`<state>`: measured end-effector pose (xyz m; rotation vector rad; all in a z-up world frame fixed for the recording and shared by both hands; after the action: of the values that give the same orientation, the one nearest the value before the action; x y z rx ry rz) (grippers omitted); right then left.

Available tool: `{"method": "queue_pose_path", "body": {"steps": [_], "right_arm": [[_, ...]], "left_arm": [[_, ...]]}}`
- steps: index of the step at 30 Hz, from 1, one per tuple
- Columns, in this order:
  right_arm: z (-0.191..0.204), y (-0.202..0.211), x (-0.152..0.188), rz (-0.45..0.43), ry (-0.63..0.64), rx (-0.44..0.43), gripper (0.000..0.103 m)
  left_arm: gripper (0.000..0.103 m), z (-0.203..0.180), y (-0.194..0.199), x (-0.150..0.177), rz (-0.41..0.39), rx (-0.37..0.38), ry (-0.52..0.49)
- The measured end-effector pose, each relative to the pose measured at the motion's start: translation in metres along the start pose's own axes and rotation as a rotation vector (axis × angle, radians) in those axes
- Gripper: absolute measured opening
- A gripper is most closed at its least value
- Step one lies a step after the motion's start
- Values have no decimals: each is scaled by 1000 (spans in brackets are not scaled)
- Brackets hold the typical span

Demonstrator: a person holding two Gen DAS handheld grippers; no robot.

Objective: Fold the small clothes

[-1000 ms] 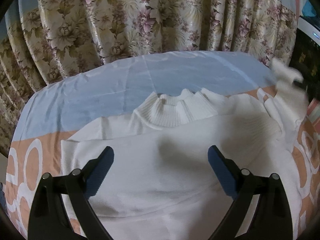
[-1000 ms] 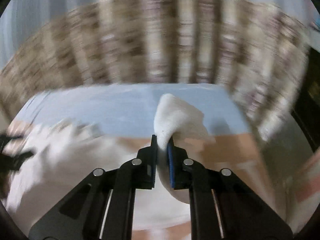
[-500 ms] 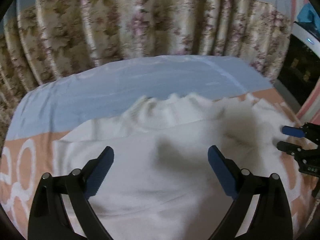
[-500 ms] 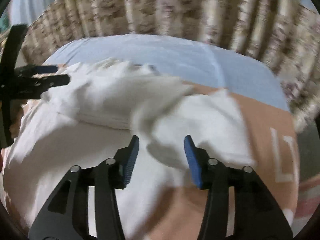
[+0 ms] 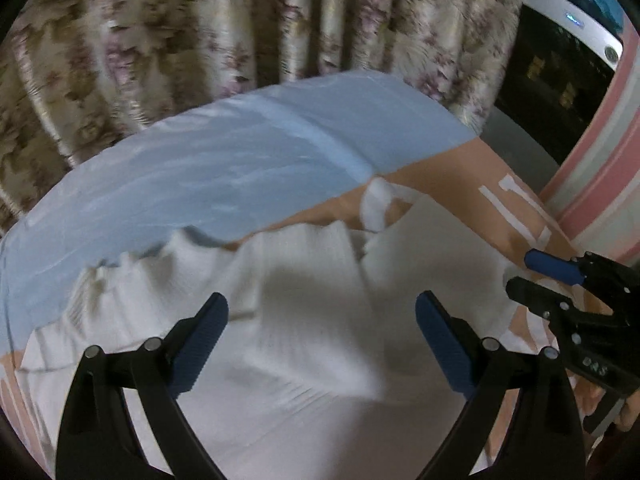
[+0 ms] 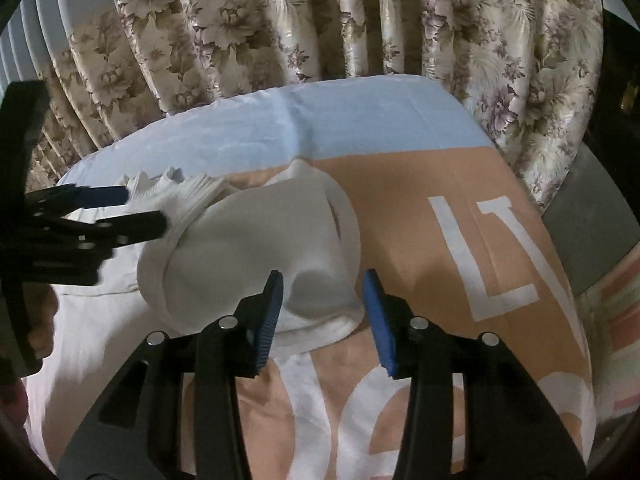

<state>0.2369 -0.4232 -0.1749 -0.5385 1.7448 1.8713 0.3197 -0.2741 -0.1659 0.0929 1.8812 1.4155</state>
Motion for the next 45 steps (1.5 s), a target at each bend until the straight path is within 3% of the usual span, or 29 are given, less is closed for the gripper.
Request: {"method": "queue_pose_path", "body": {"steps": [2,3,6,9,13,16,19,23,25,27,32,35,38,42,45], "right_arm": [[-5,0,4,1,-18,0,43],[-6,-1,5,3,-25,-3,43],[-4,-2,5,5,-22,-4,43],[-1,-1,3,3,-17,-7,43],[9,4,-3,-12,-10,-20,43],[17,6,-6,-16,-3,-30,47],[26,3,-6,-5,-1,-50,47],[46,-8,-5,25,14,-79,47],[56,-11,-5,30,30,-81,47],[62,-12,-4,32,37,-88,47],[67,-15,-4,38,56,-81,48],[72,-17,-4,42,63,-83,49],[77,-17,-5,40,88,-71,50],[79,-15,-5,33,110,-58,53],[80,-19,-4,46,114,-67,53]], "left_arm": [[82,-3,-16,5,46,-7,-9],[58,-4,-23,9,73,11,-11],[44,-1,-28,13,64,34,-2],[15,9,-17,13,32,87,58],[14,35,23,7,-82,100,95],[14,62,62,25,-171,101,103],[15,88,78,55,-174,71,139],[20,127,74,105,-107,19,228],[47,140,77,123,-96,17,289],[67,155,90,140,-112,12,358],[79,185,118,158,-142,38,497],[81,187,118,159,-105,83,526],[80,189,100,167,9,64,542],[78,182,101,176,60,23,485],[56,171,98,181,92,-66,368]]}}
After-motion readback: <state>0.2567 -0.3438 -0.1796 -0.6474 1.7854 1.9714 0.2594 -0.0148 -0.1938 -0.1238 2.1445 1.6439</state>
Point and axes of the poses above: each gripper's, at about its wrist camera, not at the fingertips, and y roughly against the way its jaws point, z to its left, x to its underside, the point moved 10 cm from there along -y, roughly the way its jaws point, and after that the axes turned 2 degrees about x, right-handed, at the moved point
